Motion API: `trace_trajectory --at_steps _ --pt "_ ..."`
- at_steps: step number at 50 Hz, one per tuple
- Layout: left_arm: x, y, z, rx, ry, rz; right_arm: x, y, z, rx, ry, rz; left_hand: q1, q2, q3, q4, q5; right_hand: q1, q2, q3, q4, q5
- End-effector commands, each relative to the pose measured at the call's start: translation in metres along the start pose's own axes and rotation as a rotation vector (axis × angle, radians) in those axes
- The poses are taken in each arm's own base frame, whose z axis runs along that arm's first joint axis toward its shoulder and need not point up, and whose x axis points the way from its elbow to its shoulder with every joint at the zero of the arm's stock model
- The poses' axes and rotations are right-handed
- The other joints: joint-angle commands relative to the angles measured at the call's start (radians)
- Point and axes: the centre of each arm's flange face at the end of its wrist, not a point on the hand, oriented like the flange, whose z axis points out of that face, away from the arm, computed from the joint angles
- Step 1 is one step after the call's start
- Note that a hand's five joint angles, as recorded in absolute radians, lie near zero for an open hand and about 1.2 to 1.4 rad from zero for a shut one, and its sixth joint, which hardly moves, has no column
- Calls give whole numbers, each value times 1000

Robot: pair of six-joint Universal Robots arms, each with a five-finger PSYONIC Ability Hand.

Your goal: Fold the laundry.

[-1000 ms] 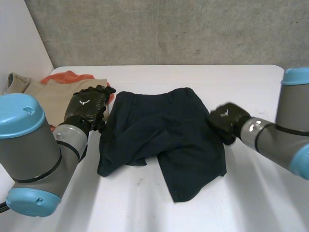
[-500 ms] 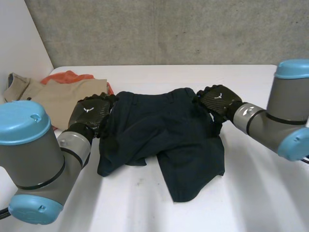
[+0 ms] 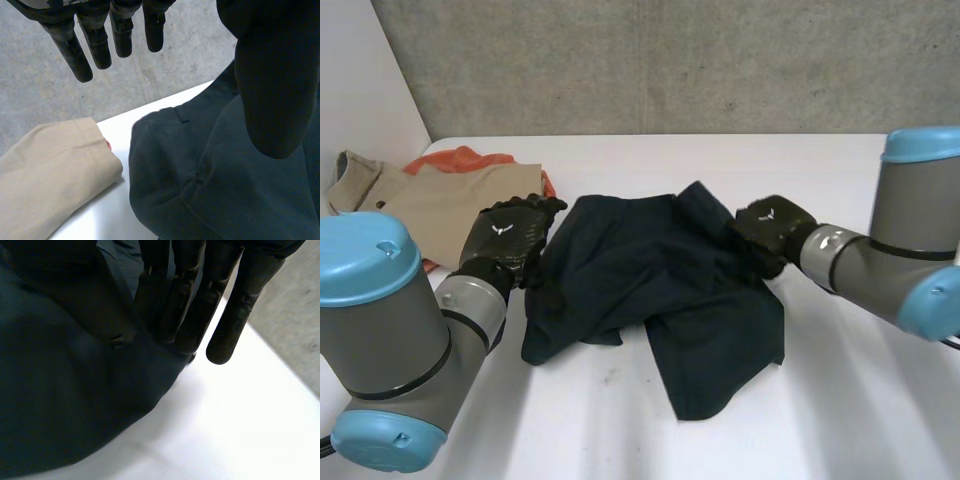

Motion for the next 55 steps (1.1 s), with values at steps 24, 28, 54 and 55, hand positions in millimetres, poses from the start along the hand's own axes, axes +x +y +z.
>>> trace_trajectory --at_steps 24,28,54,55 --pt "-8 -6 0 16 -25 -3 -83 -45 -139 -156 -469 259 1 -15 -23 -13 -10 -561 -761 -771 -777 -756" --pt "-12 -5 1 4 -35 -4 -67 -64 -142 -101 -382 205 4 -12 -20 -10 -7 -559 -759 -769 -775 -754" --pt "-25 38 10 -228 -62 20 -19 -95 -76 139 -46 -102 326 310 302 313 316 -709 -909 -919 -925 -904" --pt "-25 39 11 -230 -62 20 -19 -95 -71 152 -40 -110 388 372 364 374 377 -709 -909 -919 -925 -904"
